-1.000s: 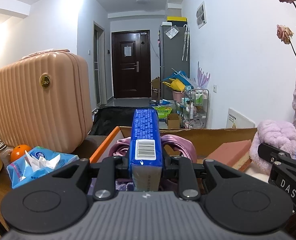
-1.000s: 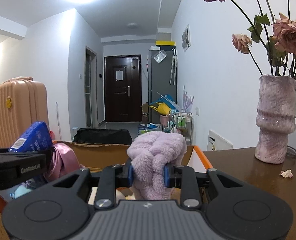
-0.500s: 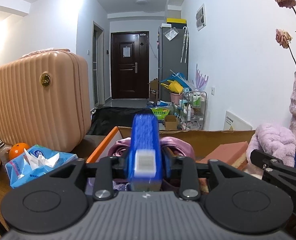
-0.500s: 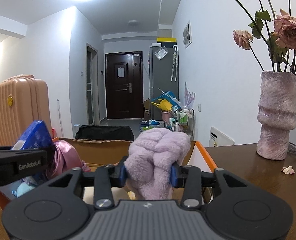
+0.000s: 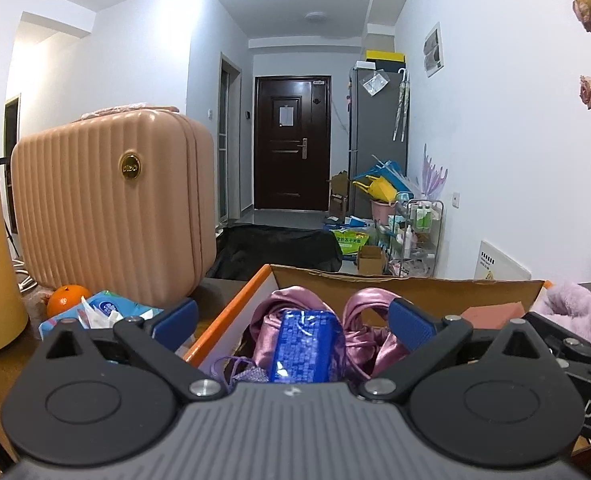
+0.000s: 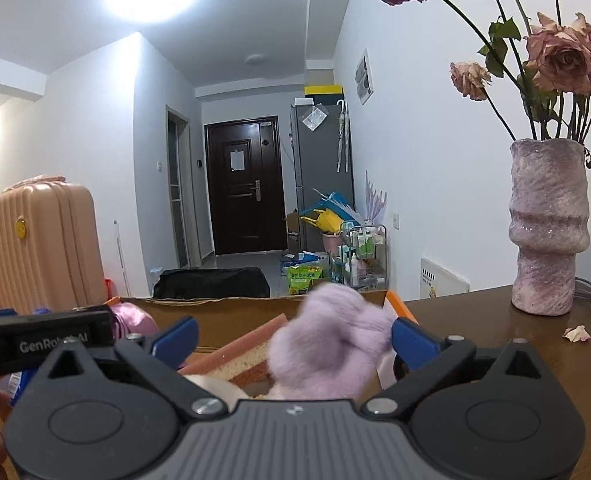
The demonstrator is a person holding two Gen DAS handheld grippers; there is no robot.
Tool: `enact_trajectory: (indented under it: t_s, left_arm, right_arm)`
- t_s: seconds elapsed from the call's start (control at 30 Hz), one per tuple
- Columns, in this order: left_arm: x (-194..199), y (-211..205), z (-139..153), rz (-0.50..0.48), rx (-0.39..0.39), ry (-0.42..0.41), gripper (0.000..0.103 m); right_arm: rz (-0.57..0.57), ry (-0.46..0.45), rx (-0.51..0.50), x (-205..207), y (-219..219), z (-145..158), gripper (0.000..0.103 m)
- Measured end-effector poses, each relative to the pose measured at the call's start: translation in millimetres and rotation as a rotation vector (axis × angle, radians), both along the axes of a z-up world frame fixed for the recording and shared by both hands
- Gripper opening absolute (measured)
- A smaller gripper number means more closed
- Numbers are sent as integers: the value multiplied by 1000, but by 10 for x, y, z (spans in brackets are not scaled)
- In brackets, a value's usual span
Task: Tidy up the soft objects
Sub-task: 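Open the left tool to drop the blue packet into the box while the right lowers the towel in, then withdraw both tools from the box toward the items on the table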
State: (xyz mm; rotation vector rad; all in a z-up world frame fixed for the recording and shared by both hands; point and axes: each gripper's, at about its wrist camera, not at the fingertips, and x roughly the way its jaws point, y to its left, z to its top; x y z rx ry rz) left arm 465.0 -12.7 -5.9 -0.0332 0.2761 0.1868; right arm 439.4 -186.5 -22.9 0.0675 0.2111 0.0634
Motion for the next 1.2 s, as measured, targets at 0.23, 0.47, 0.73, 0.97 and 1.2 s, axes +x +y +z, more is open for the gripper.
enact_trajectory:
  t_s: [0.23,0.47,0.73,0.97,1.2]
  left_arm:
    - [9,14,-12,4,-8,12,103]
    - [-3,36,-22,11,-16,16,103]
    - [-9,40,-8,18,-18,21,103]
    - [-120,74,-10,23,-11,19,103]
    - [-338,128,-11,18,-6,18,103]
  right_arm:
    - [-2,4,-6,9,7,-3,103]
    - [-11,-8,0,-7,-3,3,103]
    - [-22,-19,-4,-27,-1,12,103]
    - [-21,-34,-29,-144,31,15,103]
    - [-16,-54,-59,-369,31,29,103]
